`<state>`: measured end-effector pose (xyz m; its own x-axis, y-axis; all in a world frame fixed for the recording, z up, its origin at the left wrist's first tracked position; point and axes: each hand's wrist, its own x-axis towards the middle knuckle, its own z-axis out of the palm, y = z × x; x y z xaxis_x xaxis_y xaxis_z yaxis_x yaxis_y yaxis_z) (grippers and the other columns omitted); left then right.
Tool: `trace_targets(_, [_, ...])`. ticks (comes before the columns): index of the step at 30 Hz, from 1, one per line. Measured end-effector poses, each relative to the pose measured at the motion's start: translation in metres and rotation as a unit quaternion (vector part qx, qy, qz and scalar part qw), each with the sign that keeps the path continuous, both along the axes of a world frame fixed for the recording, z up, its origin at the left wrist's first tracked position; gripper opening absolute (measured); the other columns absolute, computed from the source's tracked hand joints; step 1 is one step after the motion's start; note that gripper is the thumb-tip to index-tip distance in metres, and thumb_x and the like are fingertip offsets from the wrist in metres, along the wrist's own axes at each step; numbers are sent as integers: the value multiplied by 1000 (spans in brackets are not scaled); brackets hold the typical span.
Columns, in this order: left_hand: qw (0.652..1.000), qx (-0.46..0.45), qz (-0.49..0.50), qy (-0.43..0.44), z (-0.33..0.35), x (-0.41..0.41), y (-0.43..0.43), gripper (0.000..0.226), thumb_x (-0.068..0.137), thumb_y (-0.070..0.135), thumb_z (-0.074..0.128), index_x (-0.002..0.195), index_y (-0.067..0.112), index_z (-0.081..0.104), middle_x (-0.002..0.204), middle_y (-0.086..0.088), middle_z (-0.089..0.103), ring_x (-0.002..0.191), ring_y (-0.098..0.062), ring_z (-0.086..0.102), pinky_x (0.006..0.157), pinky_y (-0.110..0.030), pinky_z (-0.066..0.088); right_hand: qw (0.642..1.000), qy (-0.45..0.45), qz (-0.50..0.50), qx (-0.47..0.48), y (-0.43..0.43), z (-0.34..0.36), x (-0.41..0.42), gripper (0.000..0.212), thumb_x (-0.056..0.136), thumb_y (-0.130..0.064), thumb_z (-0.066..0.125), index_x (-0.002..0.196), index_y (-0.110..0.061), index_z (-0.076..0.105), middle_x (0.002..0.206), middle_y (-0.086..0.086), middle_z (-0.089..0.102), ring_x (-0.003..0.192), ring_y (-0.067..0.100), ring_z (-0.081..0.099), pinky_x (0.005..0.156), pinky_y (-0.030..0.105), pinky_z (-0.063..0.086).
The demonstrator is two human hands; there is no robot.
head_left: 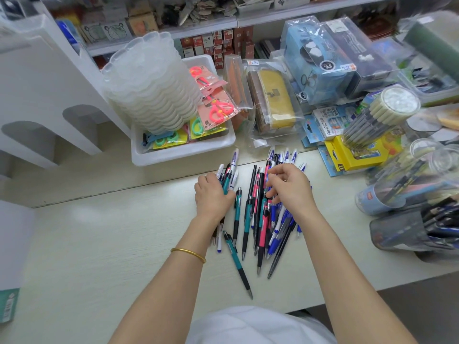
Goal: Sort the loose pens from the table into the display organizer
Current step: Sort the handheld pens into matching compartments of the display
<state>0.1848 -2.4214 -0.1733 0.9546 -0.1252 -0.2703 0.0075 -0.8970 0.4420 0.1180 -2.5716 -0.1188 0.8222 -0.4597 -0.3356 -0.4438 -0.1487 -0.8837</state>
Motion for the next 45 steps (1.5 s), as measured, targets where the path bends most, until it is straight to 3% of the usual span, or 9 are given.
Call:
trace_targets(8, [998,52,-18,-12,0,-6,12,58,91,37,61,131,2,39,131,-16,39,119,-32,39,95,-37,38,1000,-6,21,-8,10,3,2,13,94,-6,49,96,-16,56,86,7,64,56,9,61,52,29,54])
trace_targets(15, [998,63,-23,4,5,-10,6,48,84,24,66,120,2,43,122,-18,46,112,-32,43,90,-37,42,1000,-8,24,-14,13,4,-1,13,94,-6,49,95,-17,57,84,7,64,55,9,60,52,27,52])
trace_targets(20, [998,54,-33,-23,8,-15,13,32,82,12,63,106,3,45,109,-17,58,99,-35,53,73,-37,41,999,-9,31,-14,16,4,-4,14,95,-6,48,96,-16,57,85,7,64,56,9,60,50,24,52])
trace_targets(26, [994,87,-65,-28,12,-18,20,30,85,21,63,100,8,40,102,-14,63,90,-34,60,66,-35,40,999,-8,47,-24,23,3,-8,13,94,-6,47,99,-13,57,81,8,64,57,12,62,47,22,47])
trace_targets(32, [992,-126,23,18,32,-14,28,34,86,19,65,107,10,41,96,-6,56,83,-25,60,65,-32,49,999,-4,53,-6,33,3,-11,14,95,-5,47,103,-9,58,84,10,64,57,13,61,47,21,50])
trace_targets(36, [927,-360,101,26,69,-6,24,34,87,11,63,115,11,44,95,-6,60,78,-18,65,73,-35,56,996,-6,26,90,47,7,-14,12,98,-10,47,103,-6,58,87,13,63,63,15,63,55,26,55])
trace_targets(41, [863,-488,112,-72,115,1,8,33,85,6,65,108,19,45,94,1,58,80,-12,62,68,-19,52,973,12,-49,226,79,9,-20,28,102,-28,42,116,-9,56,107,9,62,93,19,62,82,35,55])
trace_targets(43, [849,-509,95,-105,123,-3,0,35,84,5,67,107,23,46,98,1,59,88,-11,61,77,-20,54,927,55,-79,363,89,11,-20,34,102,-39,38,115,-13,56,113,9,62,103,25,61,88,44,53])
trace_targets(45, [840,-523,82,-118,124,-10,-7,38,83,4,67,111,21,48,102,-2,60,91,-12,61,82,-23,54,825,43,-152,543,92,16,-18,36,101,-42,41,106,-10,56,116,18,62,104,33,62,86,47,52])
